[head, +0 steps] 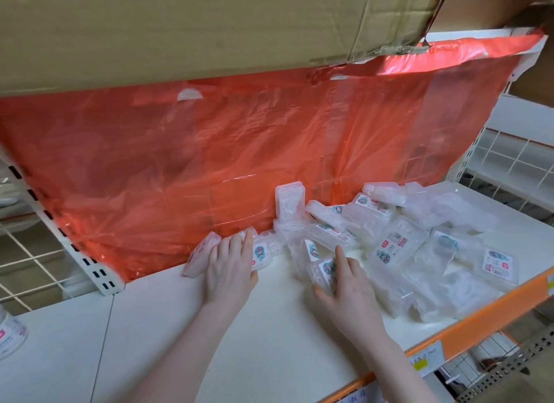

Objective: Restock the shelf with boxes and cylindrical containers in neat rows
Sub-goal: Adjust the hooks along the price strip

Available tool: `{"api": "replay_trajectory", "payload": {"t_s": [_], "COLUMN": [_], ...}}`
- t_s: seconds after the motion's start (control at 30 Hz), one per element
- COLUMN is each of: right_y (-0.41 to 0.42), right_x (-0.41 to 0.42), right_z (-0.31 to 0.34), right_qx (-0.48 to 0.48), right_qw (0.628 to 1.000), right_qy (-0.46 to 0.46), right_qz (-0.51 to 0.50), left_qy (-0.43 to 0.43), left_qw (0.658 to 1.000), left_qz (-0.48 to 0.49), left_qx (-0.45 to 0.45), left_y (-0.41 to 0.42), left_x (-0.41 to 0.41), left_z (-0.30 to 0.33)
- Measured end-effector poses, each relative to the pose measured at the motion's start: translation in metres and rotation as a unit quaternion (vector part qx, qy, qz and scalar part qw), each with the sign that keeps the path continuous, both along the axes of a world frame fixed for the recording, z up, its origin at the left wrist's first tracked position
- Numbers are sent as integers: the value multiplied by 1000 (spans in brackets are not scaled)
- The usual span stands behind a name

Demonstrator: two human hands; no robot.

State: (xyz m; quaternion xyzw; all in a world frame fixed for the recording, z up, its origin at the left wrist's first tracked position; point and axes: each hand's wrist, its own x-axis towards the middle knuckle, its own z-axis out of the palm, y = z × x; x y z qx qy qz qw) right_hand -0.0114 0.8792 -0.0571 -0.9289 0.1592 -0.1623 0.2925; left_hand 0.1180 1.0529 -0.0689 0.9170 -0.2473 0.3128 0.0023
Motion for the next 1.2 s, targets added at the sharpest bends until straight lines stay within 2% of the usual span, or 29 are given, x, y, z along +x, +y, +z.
{"api": "replay_trajectory", "payload": {"t_s": [0.27,0.5,0.6,0.67,0.87,1.2], "right_y": [-3,-12,-13,-13,0,73], "right_x": [0,-2,-3,-3,-4,-19], "right_z": [3,5,9,14,15,24], "right_qx": [-15,-27,5,10,-14,-12], "right_qw": [1000,1000,999,998,985,951], "right_qy": [0,-4,-22,-38,-79,-78], "right_qz": [0,10,27,50,152,300], "left_qy": [48,111,178,227,266,262], "left_qw": [999,989,980,969,954,935], "left_qz": [-3,-23,5,32,113,172], "left_qx": [3,-98,-93,-89,-83,-164], "left_y": [5,20,31,40,75,155], "left_x": [-7,-49,-72,-86,-125,-191], "left_z": [3,14,24,28,37,50]}}
